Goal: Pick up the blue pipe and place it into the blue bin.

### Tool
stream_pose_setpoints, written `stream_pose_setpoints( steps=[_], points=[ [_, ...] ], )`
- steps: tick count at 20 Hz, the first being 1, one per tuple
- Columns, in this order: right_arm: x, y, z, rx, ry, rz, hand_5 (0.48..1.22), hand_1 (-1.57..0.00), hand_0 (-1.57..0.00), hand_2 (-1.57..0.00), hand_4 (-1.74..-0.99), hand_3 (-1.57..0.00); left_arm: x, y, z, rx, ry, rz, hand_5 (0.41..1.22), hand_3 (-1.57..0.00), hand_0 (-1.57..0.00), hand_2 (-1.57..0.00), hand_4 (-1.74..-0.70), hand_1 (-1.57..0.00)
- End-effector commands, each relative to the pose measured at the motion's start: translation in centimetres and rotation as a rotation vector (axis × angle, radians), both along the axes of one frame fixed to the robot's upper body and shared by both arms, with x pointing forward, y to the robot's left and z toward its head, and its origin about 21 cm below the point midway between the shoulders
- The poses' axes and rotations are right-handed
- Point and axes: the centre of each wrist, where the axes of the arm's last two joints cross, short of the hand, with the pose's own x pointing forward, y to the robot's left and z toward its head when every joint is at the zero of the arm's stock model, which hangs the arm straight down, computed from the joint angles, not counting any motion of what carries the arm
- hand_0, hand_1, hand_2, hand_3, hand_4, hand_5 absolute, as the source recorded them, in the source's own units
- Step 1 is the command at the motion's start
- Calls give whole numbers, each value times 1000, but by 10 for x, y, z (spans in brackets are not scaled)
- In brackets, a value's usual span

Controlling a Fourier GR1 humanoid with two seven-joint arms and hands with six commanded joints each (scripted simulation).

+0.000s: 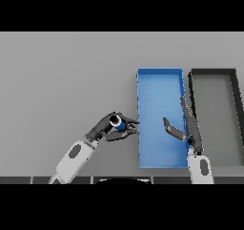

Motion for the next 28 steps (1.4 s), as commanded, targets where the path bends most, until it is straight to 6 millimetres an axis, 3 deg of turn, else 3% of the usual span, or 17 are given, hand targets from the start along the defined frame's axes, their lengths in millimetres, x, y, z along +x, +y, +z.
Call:
stream_pose_setpoints(
  steps=[1, 3, 7, 9, 12, 15, 18, 22, 28],
  points=[
    [0, 1, 2, 6, -1, 7, 643, 1, 1, 1, -1158, 1, 0, -1, -1, 18, 17, 3, 1219, -1566, -1564, -1566, -1466, -1565],
    [0, -1, 1, 0, -2, 3, 643, 1, 1, 1, -1151, 1, -1, -5, -4, 30, 26, -7, 1220, -1568, -1566, -1568, -1467, -1567],
    [-23, 3, 1, -33, -29, -60, 643, 1, 1, 1, -1138, 1, -2, -3, -5, 31, 23, -8, 1220, -1570, -1569, -1570, -1466, -1569],
    [-35, 7, 4, -53, -33, -115, 643, 1, 1, 1, -1188, 1, 4, -1, -1, 36, 19, 4, 1220, -1570, -1570, -1570, -1466, -1570],
    [-47, 9, 10, -60, -64, -128, 642, 1, 1, -20, -1187, 1, 1, -1, -3, 39, 18, -17, 1220, -1571, -1570, -1571, -1467, -1570],
    [-43, 10, 36, 144, -96, 53, 624, -22, 1, -89, -1202, -1, 0, -6, 0, 29, 14, -24, 1221, -1571, -1571, -1571, -1467, -1571],
    [-35, 10, 71, 183, -60, 245, 600, -23, 1, -118, -1224, -1, 0, -8, -2, 42, 20, -35, 1221, -1571, -1571, -1571, -1467, -1571],
    [-17, 20, 115, 133, -27, 447, 560, -9, 1, -104, -1255, 0, 0, -5, 2, 36, 20, -26, 1221, -1571, -1571, -1571, -1467, -1571],
    [-2, 65, 146, -9, -34, 660, 559, -2, 1, -44, -1298, 1, 4, -5, 3, 66, 9, -15, 1221, -1571, -1571, -1571, -1467, -1571]
  ],
)
